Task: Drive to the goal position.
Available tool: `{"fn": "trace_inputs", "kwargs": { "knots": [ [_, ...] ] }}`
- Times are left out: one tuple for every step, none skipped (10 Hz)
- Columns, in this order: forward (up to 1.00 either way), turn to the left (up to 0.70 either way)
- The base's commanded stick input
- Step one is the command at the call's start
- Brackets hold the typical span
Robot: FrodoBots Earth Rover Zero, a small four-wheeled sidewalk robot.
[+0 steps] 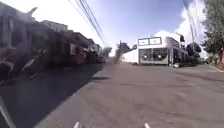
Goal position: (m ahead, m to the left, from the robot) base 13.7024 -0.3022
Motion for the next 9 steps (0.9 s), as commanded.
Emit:
{"fn": "trace_inputs", "kwargs": {
  "knots": [
    [0.7,0.0],
    [0.7,0.0],
    [0.7,0.0],
    [0.7,0.0],
    [0.7,0.0],
    [0.7,0.0],
    [0.7,0.0],
    [0.7,0.0],
    [0.7,0.0]
  ]
}}
